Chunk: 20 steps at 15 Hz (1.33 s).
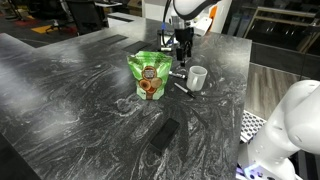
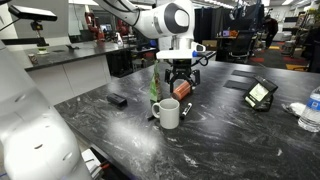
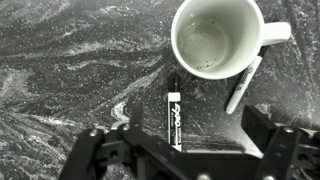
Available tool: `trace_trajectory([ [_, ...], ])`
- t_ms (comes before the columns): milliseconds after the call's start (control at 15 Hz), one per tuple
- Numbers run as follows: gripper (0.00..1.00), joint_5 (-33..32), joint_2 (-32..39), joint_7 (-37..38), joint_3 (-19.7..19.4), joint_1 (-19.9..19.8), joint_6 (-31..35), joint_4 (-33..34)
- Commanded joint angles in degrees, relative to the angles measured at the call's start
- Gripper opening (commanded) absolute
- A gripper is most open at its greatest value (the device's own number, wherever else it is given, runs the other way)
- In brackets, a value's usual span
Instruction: Put one black marker in the mug.
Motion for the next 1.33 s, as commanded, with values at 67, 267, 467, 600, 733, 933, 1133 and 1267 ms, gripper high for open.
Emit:
trace_trajectory([
  [67,1.00,3.1,7.1,-0.8,0.6,-0.9,-2.3,5.8],
  [267,1.00,2.6,10.3,-0.2,0.8,-1.2,-2.4,7.5],
  [467,1.00,1.8,12.7,0.5,0.9,-1.2,-1.7,8.4],
  [600,1.00,1.2,14.2,0.9,1.1,-1.1,-0.4,8.8],
  [733,1.00,1.1,15.4,0.6,1.3,-1.1,0.6,9.1],
  [933,1.00,1.6,16.9,-0.5,1.5,-1.2,2.8,9.4],
  [1133,1.00,1.8,18.5,-0.6,1.6,-1.5,5.2,9.6],
  [1267,1.00,2.0,19.4,-0.6,1.5,-1.7,6.1,9.7],
])
